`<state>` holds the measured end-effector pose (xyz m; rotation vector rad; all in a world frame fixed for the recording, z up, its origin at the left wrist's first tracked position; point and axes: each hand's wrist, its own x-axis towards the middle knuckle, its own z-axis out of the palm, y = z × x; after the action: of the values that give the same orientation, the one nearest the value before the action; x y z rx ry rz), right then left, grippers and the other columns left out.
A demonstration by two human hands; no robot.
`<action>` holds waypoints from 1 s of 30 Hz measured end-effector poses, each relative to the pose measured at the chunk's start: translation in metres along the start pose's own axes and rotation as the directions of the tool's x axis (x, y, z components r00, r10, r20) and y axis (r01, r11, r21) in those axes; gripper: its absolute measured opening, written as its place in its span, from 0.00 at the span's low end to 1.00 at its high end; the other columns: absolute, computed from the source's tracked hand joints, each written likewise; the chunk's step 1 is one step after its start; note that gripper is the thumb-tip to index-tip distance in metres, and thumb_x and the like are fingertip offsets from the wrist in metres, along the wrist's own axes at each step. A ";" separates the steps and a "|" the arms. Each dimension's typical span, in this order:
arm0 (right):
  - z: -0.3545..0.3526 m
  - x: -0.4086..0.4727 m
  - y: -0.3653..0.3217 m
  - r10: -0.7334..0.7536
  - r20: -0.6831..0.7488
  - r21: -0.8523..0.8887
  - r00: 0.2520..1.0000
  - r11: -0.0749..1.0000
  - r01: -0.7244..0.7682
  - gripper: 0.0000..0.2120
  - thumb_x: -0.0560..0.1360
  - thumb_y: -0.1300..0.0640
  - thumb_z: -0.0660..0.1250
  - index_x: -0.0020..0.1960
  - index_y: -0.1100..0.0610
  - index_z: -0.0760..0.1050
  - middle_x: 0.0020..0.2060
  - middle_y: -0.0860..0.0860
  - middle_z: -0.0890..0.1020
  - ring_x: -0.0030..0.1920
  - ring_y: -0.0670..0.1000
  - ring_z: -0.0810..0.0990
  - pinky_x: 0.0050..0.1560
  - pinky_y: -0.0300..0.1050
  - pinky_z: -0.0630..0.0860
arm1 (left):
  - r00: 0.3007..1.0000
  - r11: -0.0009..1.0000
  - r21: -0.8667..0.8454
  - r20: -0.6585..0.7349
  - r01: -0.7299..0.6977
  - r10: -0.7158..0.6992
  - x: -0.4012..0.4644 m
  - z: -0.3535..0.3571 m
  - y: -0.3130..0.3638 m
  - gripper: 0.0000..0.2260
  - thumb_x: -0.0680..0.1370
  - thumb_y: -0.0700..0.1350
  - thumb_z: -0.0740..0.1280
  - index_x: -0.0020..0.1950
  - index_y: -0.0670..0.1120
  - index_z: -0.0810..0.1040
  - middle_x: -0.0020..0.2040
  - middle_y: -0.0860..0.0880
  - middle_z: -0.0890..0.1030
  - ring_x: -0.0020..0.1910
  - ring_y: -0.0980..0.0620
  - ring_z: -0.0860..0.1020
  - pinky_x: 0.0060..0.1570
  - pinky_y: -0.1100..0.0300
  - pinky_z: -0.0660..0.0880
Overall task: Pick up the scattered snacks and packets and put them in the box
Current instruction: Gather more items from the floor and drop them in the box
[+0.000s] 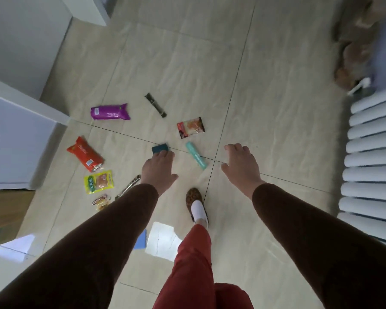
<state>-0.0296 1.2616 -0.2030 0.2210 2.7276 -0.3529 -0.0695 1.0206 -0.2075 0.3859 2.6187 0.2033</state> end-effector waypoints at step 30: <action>0.295 0.481 0.032 -0.415 0.309 -0.175 0.856 0.859 0.480 0.25 0.74 0.59 0.68 0.70 0.58 0.67 0.64 0.58 0.72 0.62 0.61 0.72 0.57 0.55 0.75 | 0.974 0.963 0.169 0.114 -0.211 0.194 0.322 0.333 -0.031 0.24 0.72 0.41 0.73 0.67 0.50 0.76 0.73 0.48 0.71 0.75 0.44 0.65 0.73 0.48 0.64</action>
<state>-0.3608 1.2618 -0.6608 -0.5137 2.4979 -0.1454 -0.1886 1.1142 -0.6464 0.7109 2.5073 0.0130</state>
